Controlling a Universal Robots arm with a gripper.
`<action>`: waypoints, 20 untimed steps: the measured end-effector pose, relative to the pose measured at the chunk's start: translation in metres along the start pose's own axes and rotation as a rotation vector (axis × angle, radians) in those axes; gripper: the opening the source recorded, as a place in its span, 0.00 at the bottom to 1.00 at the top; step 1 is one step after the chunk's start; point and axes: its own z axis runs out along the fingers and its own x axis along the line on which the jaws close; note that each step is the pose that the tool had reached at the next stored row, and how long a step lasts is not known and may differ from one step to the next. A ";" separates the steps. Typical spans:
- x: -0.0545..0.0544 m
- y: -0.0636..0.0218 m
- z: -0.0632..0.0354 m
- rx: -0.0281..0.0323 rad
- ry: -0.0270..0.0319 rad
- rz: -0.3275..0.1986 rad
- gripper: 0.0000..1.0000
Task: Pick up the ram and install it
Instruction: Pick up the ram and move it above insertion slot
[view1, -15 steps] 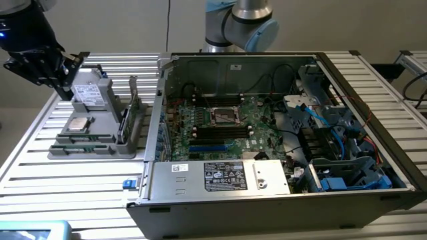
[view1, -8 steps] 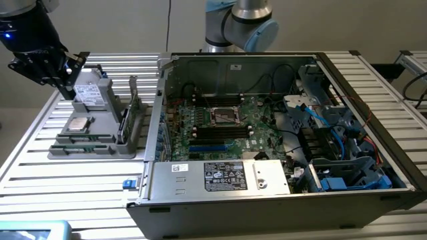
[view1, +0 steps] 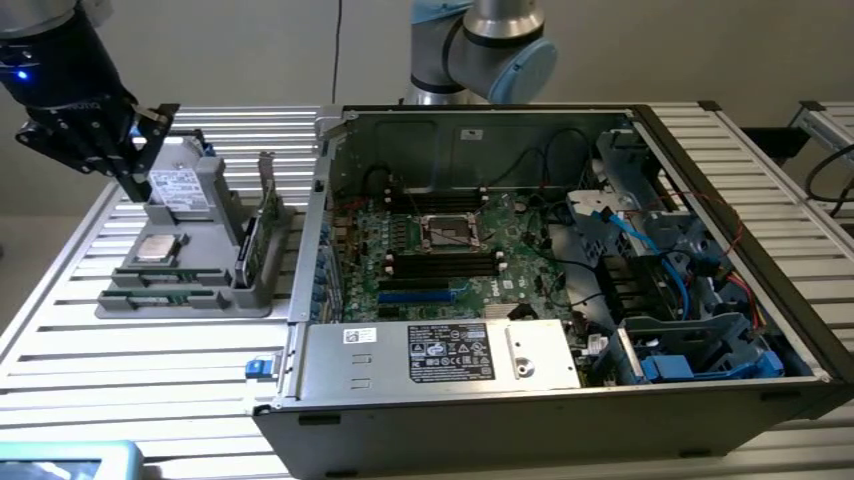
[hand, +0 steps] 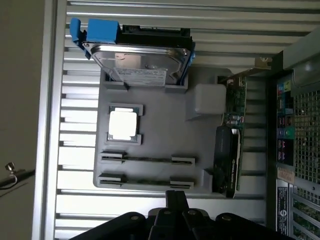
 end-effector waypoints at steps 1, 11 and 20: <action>0.000 0.0000 0.0000 -0.0003 0.0009 -0.018 0.11; 0.000 0.0000 0.0001 -0.0038 0.0091 -0.200 0.11; 0.000 0.0000 0.0001 -0.0070 0.0164 -0.364 0.11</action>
